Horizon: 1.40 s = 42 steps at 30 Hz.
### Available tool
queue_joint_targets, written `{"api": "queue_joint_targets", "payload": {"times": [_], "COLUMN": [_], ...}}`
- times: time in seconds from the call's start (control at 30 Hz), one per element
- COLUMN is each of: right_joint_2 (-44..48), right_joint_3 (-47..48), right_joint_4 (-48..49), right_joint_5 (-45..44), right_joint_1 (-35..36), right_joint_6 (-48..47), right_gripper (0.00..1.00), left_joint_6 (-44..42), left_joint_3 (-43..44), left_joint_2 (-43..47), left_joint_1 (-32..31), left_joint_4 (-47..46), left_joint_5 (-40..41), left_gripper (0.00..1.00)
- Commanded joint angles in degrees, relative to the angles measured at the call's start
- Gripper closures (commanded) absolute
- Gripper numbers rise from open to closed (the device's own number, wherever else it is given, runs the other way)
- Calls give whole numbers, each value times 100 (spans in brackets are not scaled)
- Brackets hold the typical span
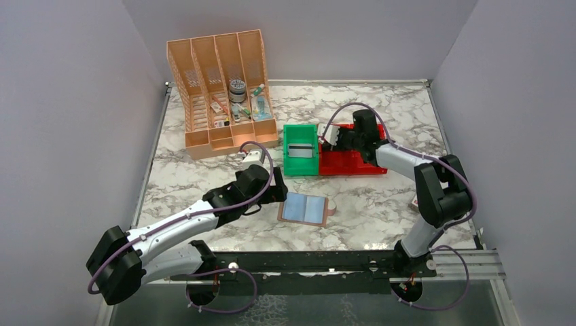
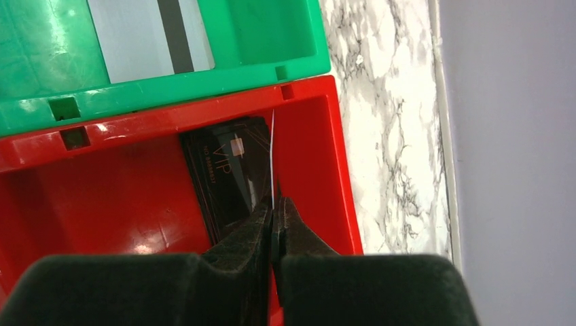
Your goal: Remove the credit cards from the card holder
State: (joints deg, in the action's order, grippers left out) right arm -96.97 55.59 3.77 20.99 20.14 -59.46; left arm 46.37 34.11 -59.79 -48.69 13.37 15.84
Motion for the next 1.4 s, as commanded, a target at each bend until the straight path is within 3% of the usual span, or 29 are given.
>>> {"api": "queue_joint_targets", "payload": {"times": [0.0,0.17,0.37,0.43,0.47,0.87,1.0,1.17,1.2,1.27,1.37], "right_joint_2": [-246,-483,-561,-539,-528,-154,597,1811,1974,2127,2104], "right_joint_3": [178,187,118,109,121,249,-90,-1057,-1191,-1289,-1353], "right_joint_4": [-64,138,120,27,-22,45,877,1842,1649,951,253], "right_joint_5": [-97,-191,-251,-223,-211,-206,-419,-1111,-1369,-1121,73], "right_joint_1": [-1,7,7,4,6,7,7,1,5,-60,-90], "right_joint_6": [-216,-296,-230,-210,-187,799,2591,6574,7531,8823,9060], "right_gripper": [98,98,86,60,54,48,48,17,8,6,0], "left_joint_6": [-64,-60,-40,-32,-32,-35,-64,-148,-160,-178,-215], "left_joint_3": [-11,-40,-79,-96,-97,-96,-76,-65,-48,-65,-100], "left_joint_2": [74,29,59,69,70,-6,-113,-314,-368,-456,-567], "left_joint_1": [52,70,86,88,87,105,105,113,114,114,123], "left_joint_4": [-62,-67,-50,-57,-66,-105,-209,-434,-440,-507,-655], "left_joint_5": [-149,-159,-186,-185,-193,-341,-522,-846,-918,-1046,-1310], "left_gripper": [2,2,2,2,2,2,2,2,3,4,6]}}
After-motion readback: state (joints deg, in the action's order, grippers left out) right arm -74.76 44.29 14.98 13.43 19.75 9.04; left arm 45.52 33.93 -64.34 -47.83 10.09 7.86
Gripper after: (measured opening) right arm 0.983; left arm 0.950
